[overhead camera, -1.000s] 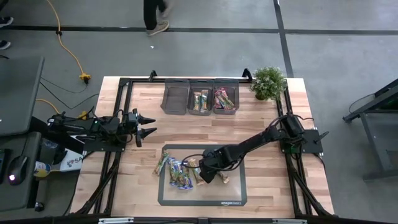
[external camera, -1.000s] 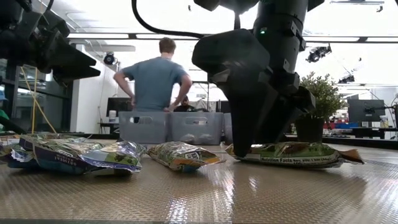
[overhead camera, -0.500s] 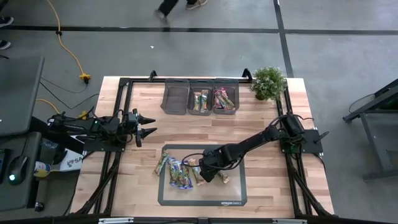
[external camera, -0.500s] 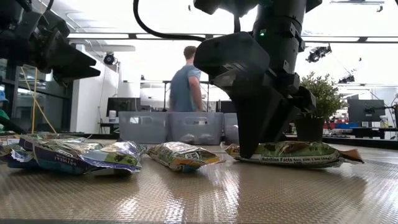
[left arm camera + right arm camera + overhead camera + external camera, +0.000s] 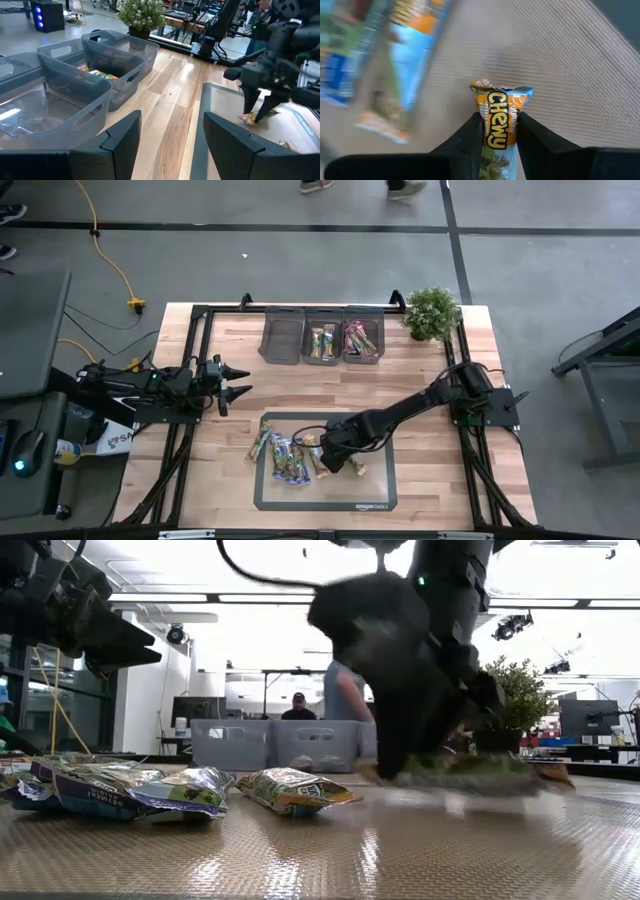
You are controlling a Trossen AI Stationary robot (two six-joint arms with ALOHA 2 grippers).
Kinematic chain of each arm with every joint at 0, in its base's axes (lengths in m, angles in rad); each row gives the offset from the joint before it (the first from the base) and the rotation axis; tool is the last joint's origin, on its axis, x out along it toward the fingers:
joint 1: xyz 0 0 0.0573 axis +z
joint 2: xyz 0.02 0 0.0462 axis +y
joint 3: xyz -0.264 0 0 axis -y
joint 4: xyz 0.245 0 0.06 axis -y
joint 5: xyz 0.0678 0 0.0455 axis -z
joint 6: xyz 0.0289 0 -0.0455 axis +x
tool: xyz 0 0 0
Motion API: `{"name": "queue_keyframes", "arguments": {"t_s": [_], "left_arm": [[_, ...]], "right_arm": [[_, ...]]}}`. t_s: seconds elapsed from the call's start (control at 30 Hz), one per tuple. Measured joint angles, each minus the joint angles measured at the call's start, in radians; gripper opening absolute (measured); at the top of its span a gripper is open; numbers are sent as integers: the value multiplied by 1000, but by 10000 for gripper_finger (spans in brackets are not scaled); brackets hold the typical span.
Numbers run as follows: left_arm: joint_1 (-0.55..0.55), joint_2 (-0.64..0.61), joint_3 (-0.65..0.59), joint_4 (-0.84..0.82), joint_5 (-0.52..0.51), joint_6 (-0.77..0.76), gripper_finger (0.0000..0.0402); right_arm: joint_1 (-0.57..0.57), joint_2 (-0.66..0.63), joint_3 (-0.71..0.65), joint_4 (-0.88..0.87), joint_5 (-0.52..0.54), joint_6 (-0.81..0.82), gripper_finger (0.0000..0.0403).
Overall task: Pick and place Granola Bars by type
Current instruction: Put the orange granola bar into the middle black bin
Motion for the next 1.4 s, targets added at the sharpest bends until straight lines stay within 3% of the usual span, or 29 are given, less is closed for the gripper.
{"name": "queue_keyframes", "arguments": {"t_s": [0.37,0.83,1.03,1.4], "left_arm": [[0,0,0,0,0,0,211],[0,0,0,0,0,0,211],[0,0,0,0,-1,0,211],[0,0,0,0,-1,0,211]], "right_arm": [[-5,-7,1,32,-2,-15,89],[-10,-33,2,343,-1,-145,89],[-21,-76,3,532,1,-288,89],[-28,-94,4,1030,-49,-549,89]]}}
